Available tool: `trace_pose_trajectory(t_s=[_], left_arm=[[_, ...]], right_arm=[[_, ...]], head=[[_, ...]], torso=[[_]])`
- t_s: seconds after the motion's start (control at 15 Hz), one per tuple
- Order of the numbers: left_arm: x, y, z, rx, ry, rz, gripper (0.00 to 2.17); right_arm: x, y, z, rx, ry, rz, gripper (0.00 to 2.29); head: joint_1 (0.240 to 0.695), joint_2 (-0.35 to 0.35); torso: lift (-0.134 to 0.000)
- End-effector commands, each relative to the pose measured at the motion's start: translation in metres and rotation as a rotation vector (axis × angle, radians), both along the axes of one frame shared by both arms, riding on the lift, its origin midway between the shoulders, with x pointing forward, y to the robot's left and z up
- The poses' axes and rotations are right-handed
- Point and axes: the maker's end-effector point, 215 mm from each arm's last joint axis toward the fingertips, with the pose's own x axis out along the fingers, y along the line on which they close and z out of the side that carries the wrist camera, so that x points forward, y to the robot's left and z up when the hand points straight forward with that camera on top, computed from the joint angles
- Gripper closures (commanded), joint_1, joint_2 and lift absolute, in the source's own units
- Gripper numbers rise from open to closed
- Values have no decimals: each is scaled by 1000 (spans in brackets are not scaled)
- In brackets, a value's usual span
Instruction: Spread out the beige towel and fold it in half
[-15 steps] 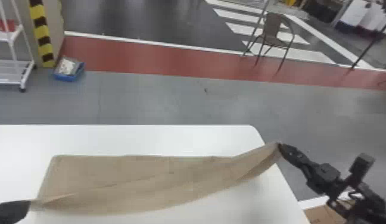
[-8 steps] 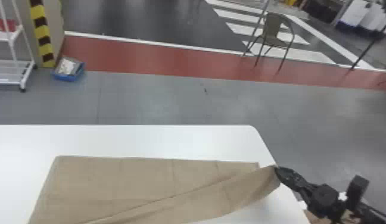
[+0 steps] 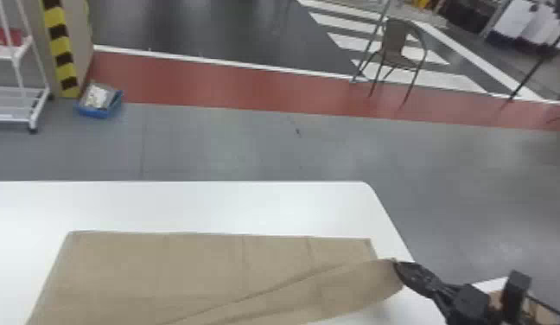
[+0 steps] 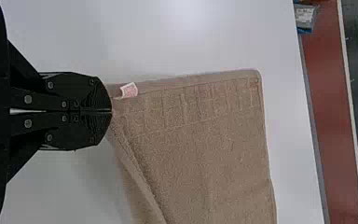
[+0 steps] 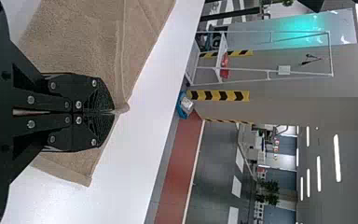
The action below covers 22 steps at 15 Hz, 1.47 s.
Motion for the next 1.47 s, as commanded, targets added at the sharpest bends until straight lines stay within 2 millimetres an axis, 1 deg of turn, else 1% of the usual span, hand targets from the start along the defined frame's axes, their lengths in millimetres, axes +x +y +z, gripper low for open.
trace_pose_trajectory(t_s=[0.0,0.07,0.27,0.4,0.47,0.67,0.73,0.93,1.07,1.2,1.33,1.4], left_arm=[[-1,2,-1,6,-15,-13,1423],[-2,3,-2,7,-15,-16,1423],[0,4,-5,9,-31,-25,1423],[0,7,-7,16,-34,-26,1423],[-1,9,-7,20,-35,-22,1423],[0,14,-6,19,-38,-10,1423],[0,14,-6,19,-38,-10,1423],[0,14,-7,23,-37,-9,1423],[-2,16,-7,30,-35,-1,1423],[-6,17,-8,37,-31,-1,1423],[-7,21,-8,44,-29,0,1420],[-6,23,-7,46,-32,3,1416]], right_arm=[[-9,8,-13,-49,15,37,1477],[-14,14,-16,-76,14,66,1477],[-33,36,-38,-98,66,150,1477],[-48,45,-48,-112,104,210,1477],[-56,42,-53,-116,123,226,1477],[-74,17,-63,-172,169,246,1477],[-79,12,-66,-195,183,259,1477],[-77,-5,-62,-235,191,245,1477],[-73,-7,-61,-245,191,247,1477],[-74,-1,-66,-252,207,270,1477],[-73,-1,-66,-251,205,272,1477],[-73,-2,-67,-244,213,265,1403]], head=[[695,-350],[695,-350],[695,-350],[695,-350],[695,-350],[695,-350],[695,-350],[695,-350],[695,-350],[695,-350],[695,-350],[695,-350]], torso=[[0],[0],[0],[0],[0],[0],[0],[0],[0],[0],[0],[0]])
